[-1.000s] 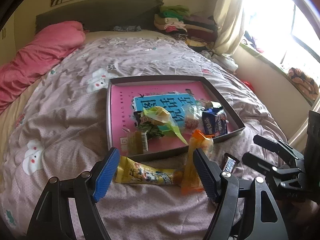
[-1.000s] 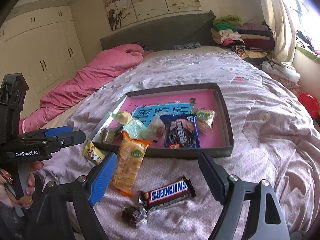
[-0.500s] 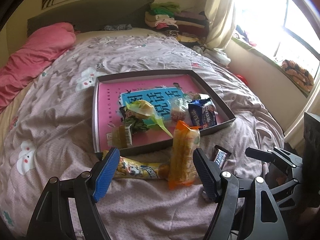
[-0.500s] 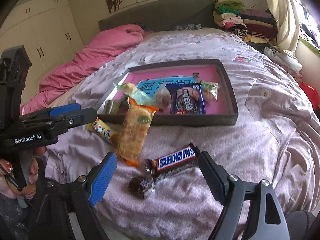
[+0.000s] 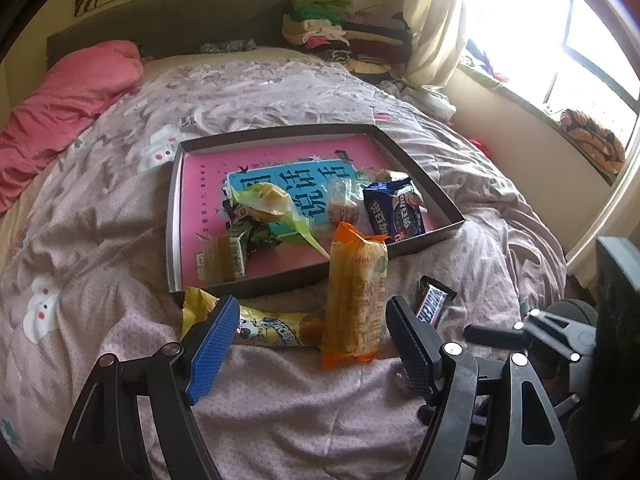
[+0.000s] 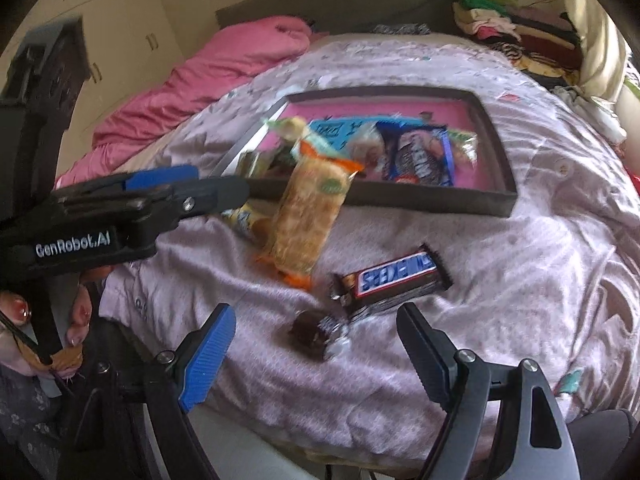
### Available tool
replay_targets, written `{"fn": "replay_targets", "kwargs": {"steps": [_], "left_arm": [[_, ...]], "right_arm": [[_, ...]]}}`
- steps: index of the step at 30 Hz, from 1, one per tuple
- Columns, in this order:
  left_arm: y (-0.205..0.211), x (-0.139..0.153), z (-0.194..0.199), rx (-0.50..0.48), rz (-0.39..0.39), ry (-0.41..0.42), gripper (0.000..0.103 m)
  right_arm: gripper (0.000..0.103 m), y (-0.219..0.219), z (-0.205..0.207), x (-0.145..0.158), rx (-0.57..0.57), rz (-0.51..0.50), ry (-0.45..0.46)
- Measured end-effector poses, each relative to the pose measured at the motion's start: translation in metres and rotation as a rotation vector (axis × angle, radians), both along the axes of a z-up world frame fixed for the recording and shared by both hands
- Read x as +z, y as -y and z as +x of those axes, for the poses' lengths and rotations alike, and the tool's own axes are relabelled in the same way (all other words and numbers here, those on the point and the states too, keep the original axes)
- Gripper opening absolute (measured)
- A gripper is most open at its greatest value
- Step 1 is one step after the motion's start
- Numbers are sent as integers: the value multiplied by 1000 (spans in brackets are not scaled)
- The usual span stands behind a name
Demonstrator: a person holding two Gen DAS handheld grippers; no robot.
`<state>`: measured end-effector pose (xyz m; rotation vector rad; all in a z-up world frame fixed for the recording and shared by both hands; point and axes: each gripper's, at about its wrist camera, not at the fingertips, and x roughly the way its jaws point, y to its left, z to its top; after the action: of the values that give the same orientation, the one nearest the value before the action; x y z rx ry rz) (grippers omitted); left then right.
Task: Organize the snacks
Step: 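Grasp the orange-capped pastry bag with the left gripper while the right gripper grasps the brown chocolate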
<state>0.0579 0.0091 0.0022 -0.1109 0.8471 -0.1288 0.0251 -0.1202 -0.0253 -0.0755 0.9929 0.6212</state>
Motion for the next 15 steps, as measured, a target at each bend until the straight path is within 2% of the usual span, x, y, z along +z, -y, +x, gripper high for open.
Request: {"fn": "replay_targets", "kwargs": {"steps": [4,13,15], "left_arm": [[-2,-4,1,1,-14,-9,77],[-1,-14,9,-14,-55,-40,77],[2,-16,13,-17,-52,-40,77]], "right_arm": [[66,-5,-1,-8,27,-17,-28],[50,-8,5,-22,28,-34,-93],[40,-5,9,-28,19,-27,-127]]}}
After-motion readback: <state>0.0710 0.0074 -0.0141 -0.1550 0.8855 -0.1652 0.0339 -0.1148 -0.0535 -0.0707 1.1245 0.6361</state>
